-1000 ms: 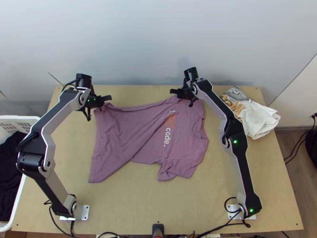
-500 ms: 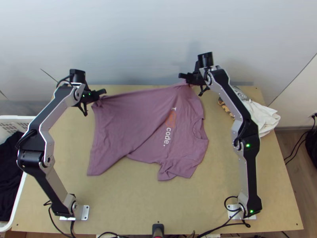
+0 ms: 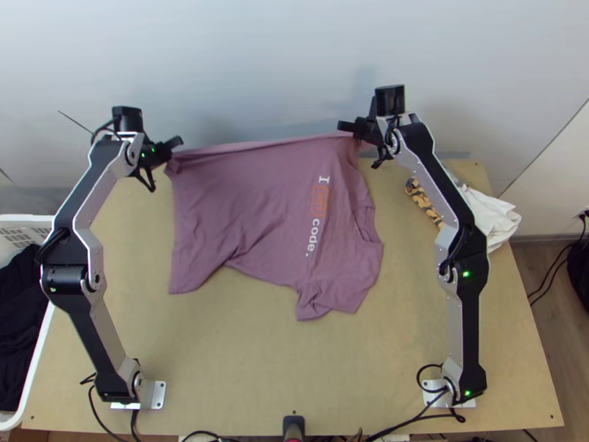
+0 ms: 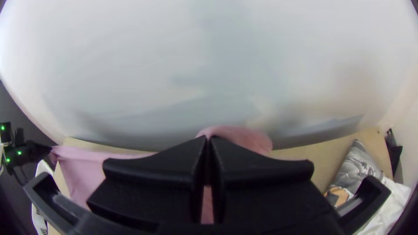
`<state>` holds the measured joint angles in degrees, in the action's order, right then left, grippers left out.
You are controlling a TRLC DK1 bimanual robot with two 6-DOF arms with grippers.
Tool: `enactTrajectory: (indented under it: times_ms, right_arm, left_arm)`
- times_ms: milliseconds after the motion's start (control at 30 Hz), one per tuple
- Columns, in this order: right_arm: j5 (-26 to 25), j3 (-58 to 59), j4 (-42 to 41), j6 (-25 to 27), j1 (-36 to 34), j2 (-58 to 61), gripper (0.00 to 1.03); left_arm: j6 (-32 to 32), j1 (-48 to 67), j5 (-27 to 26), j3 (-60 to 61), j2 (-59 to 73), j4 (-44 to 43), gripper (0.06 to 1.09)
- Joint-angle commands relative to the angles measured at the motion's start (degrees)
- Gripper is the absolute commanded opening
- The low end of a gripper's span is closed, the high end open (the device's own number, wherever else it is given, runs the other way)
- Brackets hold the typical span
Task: Fold the t-shirt
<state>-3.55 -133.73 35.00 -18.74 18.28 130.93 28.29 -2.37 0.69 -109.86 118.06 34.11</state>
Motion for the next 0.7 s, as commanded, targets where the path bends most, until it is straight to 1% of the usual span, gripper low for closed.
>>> enactTrajectory:
  times_ms: [0,67,133,200,267,367,533,667]
  right_arm:
    - [-3.2,0.0,-2.0,3.3,2.1,-0.2,0.03]
    - [-3.3,0.4,-1.4,3.3,2.1,-0.9,0.03]
    - [-3.2,1.6,-0.2,3.2,2.1,-2.1,0.03]
    - [-3.2,4.5,0.8,3.1,2.0,-4.4,0.03]
    - [-3.0,7.9,2.3,2.9,1.9,-7.0,0.03]
    - [-0.8,14.4,4.1,2.7,1.9,-11.7,0.03]
    - [3.5,27.3,4.1,2.7,2.1,-19.7,0.03]
    - [5.7,36.4,4.1,2.5,2.7,-24.7,0.03]
  left_arm:
    - [0.1,0.0,-1.2,-6.5,1.2,-0.6,0.10]
    - [-0.5,0.2,-2.5,-6.5,0.5,-0.4,0.10]
    - [-1.6,0.4,-5.6,-5.6,-0.6,1.0,0.10]
    - [-3.0,0.5,-7.1,-3.3,-1.8,1.7,0.10]
    - [-4.8,0.6,-7.3,0.1,-3.4,1.9,0.10]
    - [-7.3,0.6,-7.9,5.4,-6.0,1.9,0.10]
    - [-10.3,0.5,-8.4,14.7,-11.3,1.4,0.10]
    - [-12.6,0.0,-9.4,21.3,-15.3,0.8,0.10]
